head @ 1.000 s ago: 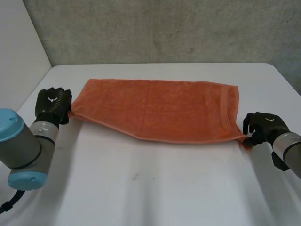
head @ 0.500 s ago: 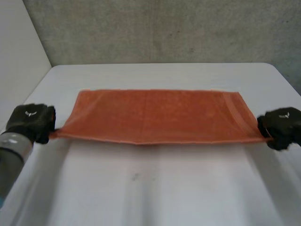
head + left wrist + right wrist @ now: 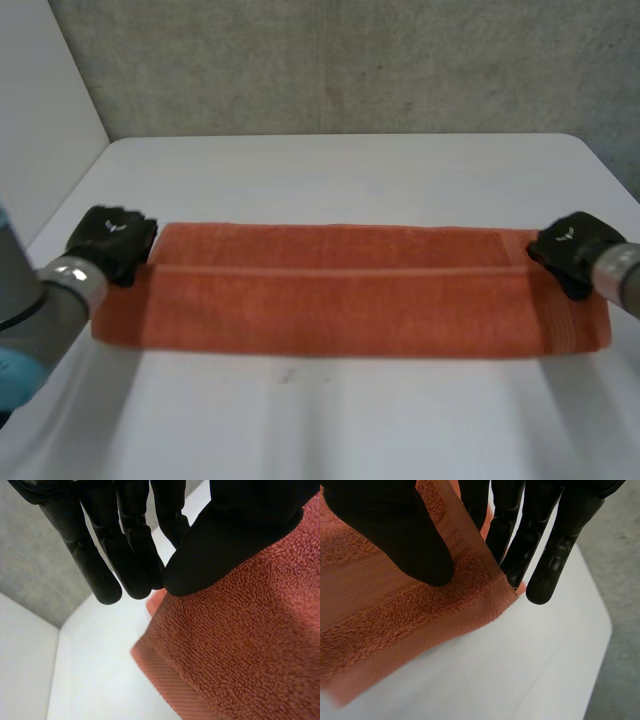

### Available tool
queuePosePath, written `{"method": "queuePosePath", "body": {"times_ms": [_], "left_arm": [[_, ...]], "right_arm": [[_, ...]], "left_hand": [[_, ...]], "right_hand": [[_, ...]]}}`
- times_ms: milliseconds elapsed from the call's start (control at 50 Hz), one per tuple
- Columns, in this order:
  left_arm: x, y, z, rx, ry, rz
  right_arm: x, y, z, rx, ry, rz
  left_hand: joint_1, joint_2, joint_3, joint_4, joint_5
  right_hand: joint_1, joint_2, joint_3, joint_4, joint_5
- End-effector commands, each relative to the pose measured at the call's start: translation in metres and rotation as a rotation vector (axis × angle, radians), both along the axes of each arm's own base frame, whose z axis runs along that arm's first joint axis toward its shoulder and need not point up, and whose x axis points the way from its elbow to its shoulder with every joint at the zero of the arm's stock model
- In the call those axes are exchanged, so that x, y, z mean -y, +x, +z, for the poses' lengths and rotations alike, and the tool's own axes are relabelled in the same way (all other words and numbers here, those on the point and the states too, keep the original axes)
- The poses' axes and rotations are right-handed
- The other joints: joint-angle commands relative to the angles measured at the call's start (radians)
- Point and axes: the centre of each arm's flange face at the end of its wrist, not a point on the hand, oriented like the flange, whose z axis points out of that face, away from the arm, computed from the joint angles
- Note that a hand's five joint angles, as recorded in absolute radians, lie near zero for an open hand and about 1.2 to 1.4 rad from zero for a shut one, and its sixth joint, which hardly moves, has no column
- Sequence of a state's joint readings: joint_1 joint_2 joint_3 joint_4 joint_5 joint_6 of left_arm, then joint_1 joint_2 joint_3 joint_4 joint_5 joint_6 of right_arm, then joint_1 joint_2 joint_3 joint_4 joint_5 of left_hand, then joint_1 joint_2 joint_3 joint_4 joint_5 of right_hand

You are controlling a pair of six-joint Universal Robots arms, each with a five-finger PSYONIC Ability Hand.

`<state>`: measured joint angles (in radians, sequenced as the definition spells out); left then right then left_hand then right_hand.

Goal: Fold the laundry

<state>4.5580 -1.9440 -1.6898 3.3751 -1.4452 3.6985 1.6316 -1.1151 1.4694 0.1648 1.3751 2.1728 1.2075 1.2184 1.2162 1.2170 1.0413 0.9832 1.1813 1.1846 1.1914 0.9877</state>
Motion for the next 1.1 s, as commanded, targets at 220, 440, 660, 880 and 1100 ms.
{"method": "queuePosePath", "body": {"times_ms": [220,440,660,880,1100], "left_arm": [[0.109,-0.044,-0.035,-0.04,-0.256,-0.04],[0.102,-0.067,-0.048,-0.058,-0.301,-0.092],[0.058,-0.07,0.009,-0.1,-0.389,-0.119],[-0.009,-0.049,0.03,-0.19,-0.313,-0.114],[-0.042,-0.038,0.026,-0.366,-0.198,-0.086]], "right_arm": [[0.097,0.04,-0.033,0.01,-0.418,-0.012],[0.1,0.05,-0.027,0.049,-0.507,-0.037],[0.052,0.036,0.037,0.386,-0.47,-0.134],[-0.006,0.029,0.048,0.485,-0.279,-0.074],[-0.011,-0.011,0.017,0.473,-0.053,-0.137]], "left_hand": [[0.189,0.178,0.18,0.179,0.18],[-1.033,-1.044,-1.042,-1.042,-1.041],[-1.033,-1.044,-1.042,-1.042,-1.041],[-1.033,-1.044,-1.042,-1.042,-1.041],[-1.033,-1.044,-1.042,-1.042,-1.041]], "right_hand": [[0.413,0.215,0.212,0.205,0.234],[-0.809,-1.007,-1.01,-1.017,-0.988],[-0.809,-1.007,-1.01,-1.017,-0.988],[-0.766,-0.964,-0.968,-0.974,-0.945],[-0.305,-0.503,-0.507,-0.513,-0.484]]}}
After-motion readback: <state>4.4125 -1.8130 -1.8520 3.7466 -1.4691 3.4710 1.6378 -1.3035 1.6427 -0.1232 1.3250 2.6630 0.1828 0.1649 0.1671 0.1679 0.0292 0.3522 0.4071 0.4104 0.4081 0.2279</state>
